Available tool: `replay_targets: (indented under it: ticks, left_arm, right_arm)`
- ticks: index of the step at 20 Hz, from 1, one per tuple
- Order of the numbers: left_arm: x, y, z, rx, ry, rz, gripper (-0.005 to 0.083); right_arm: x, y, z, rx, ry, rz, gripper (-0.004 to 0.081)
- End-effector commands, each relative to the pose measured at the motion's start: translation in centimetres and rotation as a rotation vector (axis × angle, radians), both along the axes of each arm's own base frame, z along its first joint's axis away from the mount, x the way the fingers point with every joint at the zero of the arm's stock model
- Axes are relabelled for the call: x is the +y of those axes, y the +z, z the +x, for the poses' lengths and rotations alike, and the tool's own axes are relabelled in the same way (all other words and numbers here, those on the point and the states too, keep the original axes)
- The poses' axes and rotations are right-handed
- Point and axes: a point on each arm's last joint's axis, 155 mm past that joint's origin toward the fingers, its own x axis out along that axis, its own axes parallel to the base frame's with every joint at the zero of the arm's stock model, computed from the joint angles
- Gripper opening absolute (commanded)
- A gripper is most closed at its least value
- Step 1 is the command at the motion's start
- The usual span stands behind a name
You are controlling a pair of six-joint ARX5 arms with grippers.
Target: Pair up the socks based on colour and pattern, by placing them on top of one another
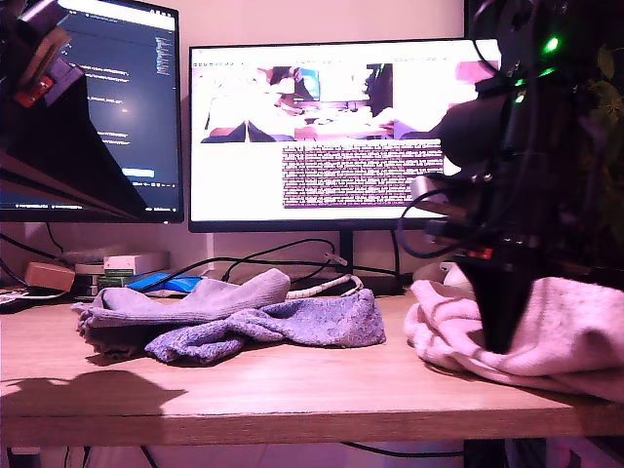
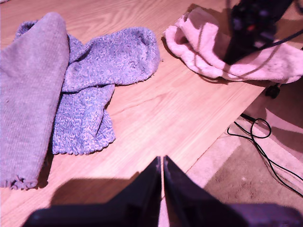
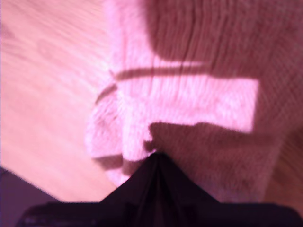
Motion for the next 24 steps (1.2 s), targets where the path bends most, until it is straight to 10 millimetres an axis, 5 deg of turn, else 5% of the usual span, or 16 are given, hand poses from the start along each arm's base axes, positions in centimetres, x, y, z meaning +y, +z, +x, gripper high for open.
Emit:
replay_targets:
  ticks: [1,5,10,13,17,24]
  left_arm:
    - [0.1,-0.6,-0.1,0.004,-0.002,0.010,-0.0019]
    - [1.0,-0.7,0.8,-0.030,0.043,0.051,-0.0020]
    - [2.6,-0.3,2.6,-0.086,0.136,0.089,-0.0020]
    - [2.8,0.3,3.3,-0.110,0.152,0.076,-0.0020]
    - [2.9,1.3,4.0,-0.149,0.169,0.051,-0.0020]
    - [4.3,1.0,5.9,-0.144,0.234,0.039,-0.0019]
  right_arm:
    - [0.0,-3.1,1.3,0.007,-0.054,-0.014,-0.0011]
    - [-2.6,-3.2,6.5,-0.163,-0.294,-0.079,-0.0011]
    - [-7.1,-3.5,6.4,-0.122,-0.355,-0.144,-0.0011]
    - [-6.8,-3.2,6.5,-0.111,-0.361,-0.094,-0.0011]
    - [-4.2,0.4,7.3,-0.173,-0.345,0.001,-0.0011]
    - [-3.2,9.5,7.5,-0.288,-0.294,0.074,-0.0011]
